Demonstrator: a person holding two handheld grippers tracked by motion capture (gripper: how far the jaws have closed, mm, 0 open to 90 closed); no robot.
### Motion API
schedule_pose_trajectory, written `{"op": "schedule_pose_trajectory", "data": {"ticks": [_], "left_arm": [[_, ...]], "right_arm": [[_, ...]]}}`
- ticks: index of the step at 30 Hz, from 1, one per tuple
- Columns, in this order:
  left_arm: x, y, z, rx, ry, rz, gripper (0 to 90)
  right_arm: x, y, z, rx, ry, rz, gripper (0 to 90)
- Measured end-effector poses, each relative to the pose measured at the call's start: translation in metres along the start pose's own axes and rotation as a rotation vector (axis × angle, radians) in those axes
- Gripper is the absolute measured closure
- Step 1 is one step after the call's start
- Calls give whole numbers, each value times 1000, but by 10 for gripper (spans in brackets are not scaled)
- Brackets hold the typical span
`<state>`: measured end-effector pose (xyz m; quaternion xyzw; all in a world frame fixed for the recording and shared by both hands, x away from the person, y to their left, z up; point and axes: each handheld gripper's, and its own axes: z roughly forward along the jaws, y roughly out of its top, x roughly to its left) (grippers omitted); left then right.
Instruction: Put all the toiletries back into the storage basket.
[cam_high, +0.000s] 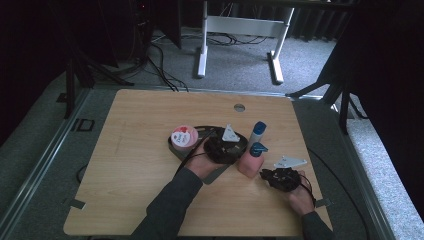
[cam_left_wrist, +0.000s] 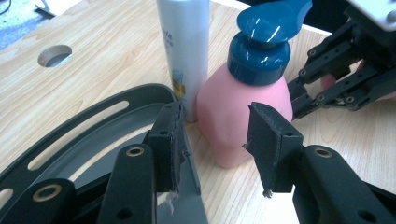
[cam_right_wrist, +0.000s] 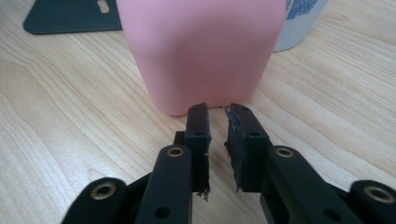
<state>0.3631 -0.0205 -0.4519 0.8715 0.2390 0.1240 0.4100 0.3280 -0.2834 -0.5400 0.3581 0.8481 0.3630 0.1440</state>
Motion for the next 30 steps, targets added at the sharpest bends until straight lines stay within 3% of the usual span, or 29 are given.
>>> {"op": "schedule_pose_trajectory", "data": {"ticks": [9, 24, 30], "left_arm": [[-4, 4, 6, -3, 1, -4, 555], [-16, 19, 17, 3, -6, 24, 526], [-17, 20, 20, 1, -11, 12, 522]], "right_arm": [[4, -1, 8, 26, -26, -26, 868], [8, -1, 12, 32, -23, -35, 859], [8, -2, 12, 33, -19, -28, 846]]}}
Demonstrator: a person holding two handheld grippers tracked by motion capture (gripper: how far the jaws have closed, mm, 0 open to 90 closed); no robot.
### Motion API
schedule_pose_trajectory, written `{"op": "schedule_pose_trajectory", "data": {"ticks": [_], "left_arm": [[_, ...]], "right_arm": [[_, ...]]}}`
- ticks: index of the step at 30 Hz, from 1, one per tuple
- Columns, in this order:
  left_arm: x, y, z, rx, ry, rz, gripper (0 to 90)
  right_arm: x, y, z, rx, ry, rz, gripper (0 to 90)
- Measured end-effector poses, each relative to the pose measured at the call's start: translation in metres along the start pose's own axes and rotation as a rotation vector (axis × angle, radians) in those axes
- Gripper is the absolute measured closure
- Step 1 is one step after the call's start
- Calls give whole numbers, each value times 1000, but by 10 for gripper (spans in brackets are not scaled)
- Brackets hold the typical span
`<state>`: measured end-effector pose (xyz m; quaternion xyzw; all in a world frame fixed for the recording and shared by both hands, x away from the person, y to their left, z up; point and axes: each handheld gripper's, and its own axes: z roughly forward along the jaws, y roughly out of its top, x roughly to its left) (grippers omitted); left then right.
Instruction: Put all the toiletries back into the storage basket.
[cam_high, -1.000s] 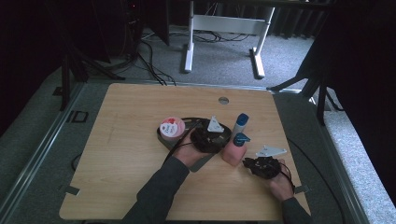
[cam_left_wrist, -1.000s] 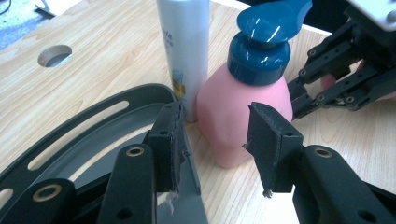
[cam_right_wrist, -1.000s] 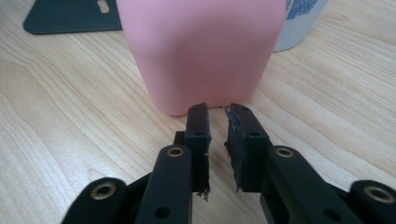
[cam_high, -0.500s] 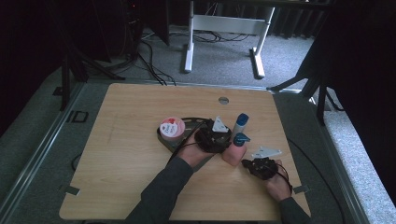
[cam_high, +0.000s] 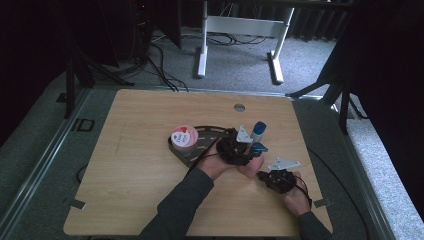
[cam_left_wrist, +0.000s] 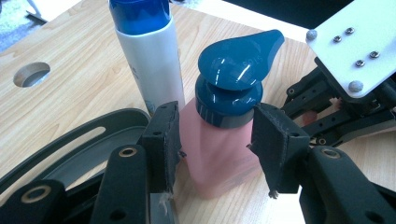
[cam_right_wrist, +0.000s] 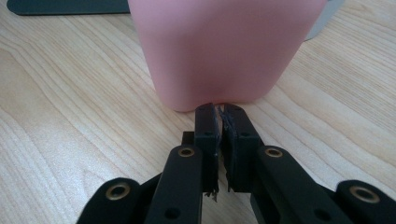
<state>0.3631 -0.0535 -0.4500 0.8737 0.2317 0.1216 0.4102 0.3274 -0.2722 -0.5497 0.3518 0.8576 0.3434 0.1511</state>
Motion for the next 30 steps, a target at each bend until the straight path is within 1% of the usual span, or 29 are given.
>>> {"op": "schedule_pose_trajectory", "data": {"ticks": [5, 9, 15, 19, 21, 30], "left_arm": [[-1, 1, 2, -4, -8, -6, 510], [-3, 4, 7, 4, -12, -5, 492], [-3, 5, 14, 2, -15, -18, 477], [-3, 6, 16, 1, -17, -22, 473], [-3, 6, 17, -2, -19, -31, 471], [-3, 6, 21, -6, -21, -39, 460]], "right_arm": [[0, 0, 0, -3, 3, 2, 839], [0, 0, 0, -6, 8, 8, 830], [0, -1, 0, -6, 21, 10, 819], [1, 0, 0, -6, 22, 10, 819], [0, 0, 0, -6, 22, 9, 819], [0, -1, 0, -11, 27, 13, 821]]}}
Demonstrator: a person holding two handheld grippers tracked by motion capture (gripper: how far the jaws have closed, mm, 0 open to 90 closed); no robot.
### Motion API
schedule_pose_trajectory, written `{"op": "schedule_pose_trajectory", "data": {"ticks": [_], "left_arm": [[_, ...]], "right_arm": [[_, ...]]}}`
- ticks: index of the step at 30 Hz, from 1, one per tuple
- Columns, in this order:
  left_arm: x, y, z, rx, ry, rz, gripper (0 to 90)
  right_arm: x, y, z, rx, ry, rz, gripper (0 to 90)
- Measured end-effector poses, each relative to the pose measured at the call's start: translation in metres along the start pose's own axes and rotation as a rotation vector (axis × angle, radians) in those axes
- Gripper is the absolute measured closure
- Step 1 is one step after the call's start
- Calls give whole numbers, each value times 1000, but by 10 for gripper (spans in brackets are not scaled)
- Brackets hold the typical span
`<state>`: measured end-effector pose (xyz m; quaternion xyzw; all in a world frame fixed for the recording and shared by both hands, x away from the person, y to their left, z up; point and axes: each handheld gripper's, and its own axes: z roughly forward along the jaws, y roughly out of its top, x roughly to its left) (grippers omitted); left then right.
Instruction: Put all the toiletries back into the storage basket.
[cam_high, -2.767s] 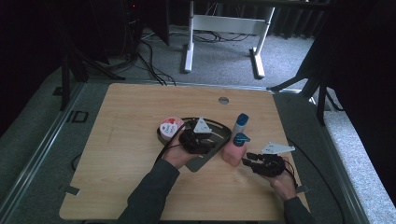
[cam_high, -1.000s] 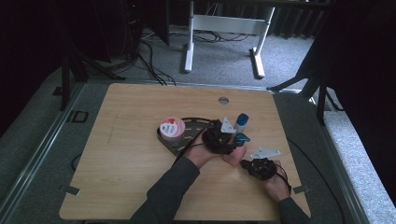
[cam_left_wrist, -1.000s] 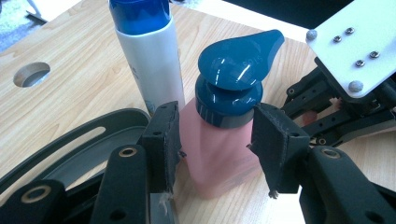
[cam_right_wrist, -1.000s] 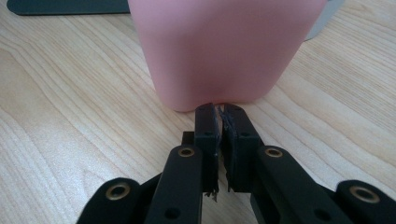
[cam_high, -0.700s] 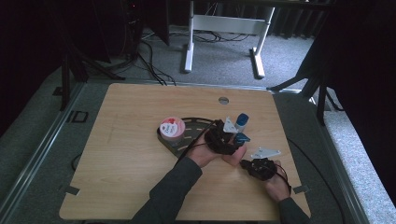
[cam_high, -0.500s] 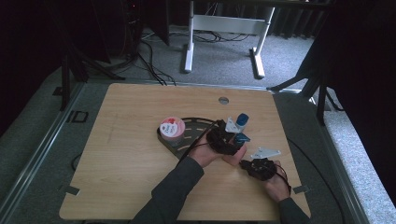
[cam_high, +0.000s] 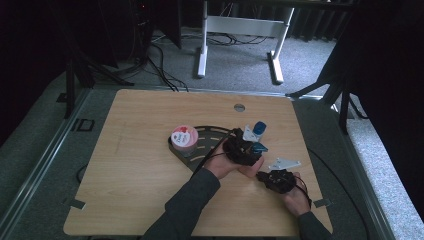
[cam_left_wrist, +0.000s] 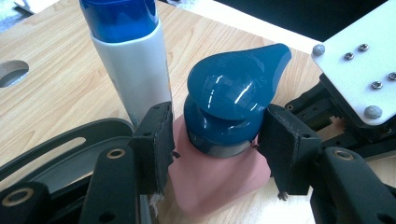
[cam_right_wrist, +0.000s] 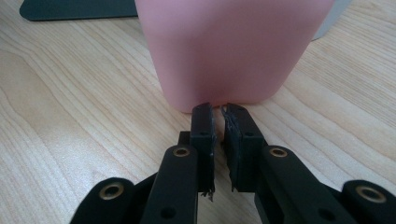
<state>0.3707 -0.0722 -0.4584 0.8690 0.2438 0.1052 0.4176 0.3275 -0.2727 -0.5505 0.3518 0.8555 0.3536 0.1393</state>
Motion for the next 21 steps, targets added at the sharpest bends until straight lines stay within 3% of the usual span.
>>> {"op": "schedule_pose_trajectory", "data": {"ticks": [10, 21], "left_arm": [[-2, 3, 8, 9, 5, 4, 463], [-4, 7, 11, 2, 16, -26, 478]], "right_arm": [[-1, -1, 0, -4, 7, 7, 820], [-1, -1, 0, -5, 9, 7, 818]]}}
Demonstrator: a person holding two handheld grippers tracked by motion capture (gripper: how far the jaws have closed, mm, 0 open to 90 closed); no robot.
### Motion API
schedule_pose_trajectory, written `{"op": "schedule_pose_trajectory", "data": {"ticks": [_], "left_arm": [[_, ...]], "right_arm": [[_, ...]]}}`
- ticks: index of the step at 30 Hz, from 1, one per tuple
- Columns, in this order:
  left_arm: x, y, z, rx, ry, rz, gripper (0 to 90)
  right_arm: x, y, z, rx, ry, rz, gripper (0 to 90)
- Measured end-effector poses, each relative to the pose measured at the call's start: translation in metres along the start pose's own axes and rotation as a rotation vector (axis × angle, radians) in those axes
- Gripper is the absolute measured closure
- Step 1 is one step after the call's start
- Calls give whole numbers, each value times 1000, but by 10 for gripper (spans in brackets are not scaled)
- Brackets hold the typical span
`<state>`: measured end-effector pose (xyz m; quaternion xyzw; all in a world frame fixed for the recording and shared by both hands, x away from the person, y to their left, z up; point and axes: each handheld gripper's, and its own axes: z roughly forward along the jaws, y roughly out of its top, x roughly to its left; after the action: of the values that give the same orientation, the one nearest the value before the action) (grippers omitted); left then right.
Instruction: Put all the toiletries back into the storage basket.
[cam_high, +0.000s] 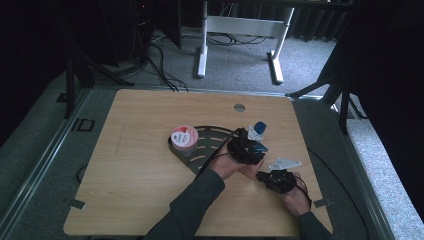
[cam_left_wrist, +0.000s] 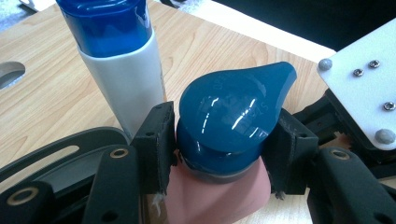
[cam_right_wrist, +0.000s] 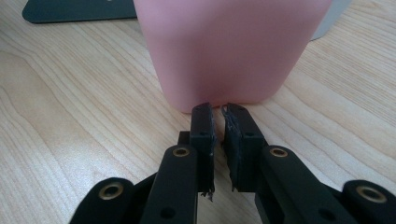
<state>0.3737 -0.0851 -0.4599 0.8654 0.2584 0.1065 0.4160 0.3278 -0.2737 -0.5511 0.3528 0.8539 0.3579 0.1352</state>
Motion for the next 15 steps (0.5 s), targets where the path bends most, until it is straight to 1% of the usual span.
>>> {"op": "schedule_pose_trajectory", "data": {"ticks": [4, 10, 11, 15], "left_arm": [[-1, 1, 2, -1, 4, -9, 474], [-2, 2, 5, 7, 10, -10, 459], [-3, 3, 6, 3, 12, -19, 459], [-2, 3, 7, 8, 16, -19, 458]], "right_arm": [[0, 0, 0, 0, 0, 1, 818], [0, 0, 0, -1, 2, 4, 817], [0, 0, 0, -1, 2, 4, 816], [0, 0, 0, -1, 4, 3, 814]]}}
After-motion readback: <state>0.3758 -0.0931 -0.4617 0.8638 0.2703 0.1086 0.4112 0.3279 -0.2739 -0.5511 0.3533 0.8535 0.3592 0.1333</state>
